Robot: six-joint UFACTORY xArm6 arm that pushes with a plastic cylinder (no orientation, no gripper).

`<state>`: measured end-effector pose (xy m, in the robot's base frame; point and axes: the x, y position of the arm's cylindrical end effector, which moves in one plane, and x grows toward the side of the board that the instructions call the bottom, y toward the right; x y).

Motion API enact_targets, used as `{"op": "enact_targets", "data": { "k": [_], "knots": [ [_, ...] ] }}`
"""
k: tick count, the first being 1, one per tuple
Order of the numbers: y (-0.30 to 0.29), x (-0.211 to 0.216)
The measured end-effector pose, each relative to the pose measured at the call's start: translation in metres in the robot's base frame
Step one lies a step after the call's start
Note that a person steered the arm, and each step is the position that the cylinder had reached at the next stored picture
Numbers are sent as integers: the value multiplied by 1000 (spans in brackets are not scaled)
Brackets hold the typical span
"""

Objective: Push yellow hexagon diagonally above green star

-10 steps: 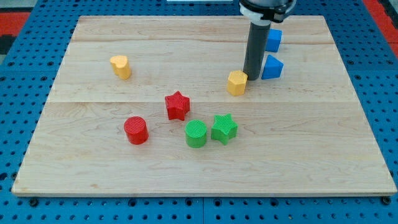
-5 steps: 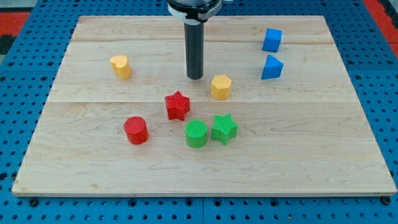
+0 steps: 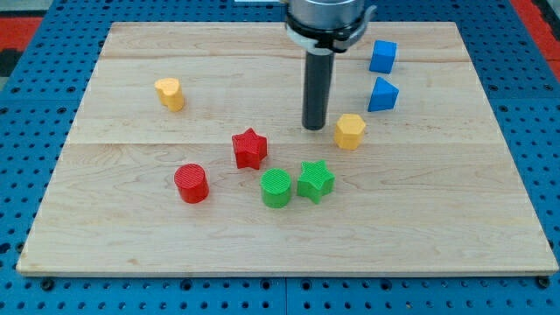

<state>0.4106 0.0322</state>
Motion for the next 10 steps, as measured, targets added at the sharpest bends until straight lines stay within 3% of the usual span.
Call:
{"op": "enact_targets", "data": {
  "k": [5, 7, 10],
  "knots": [
    [0, 7],
    [44, 11],
    [-14, 7]
  ]
}}
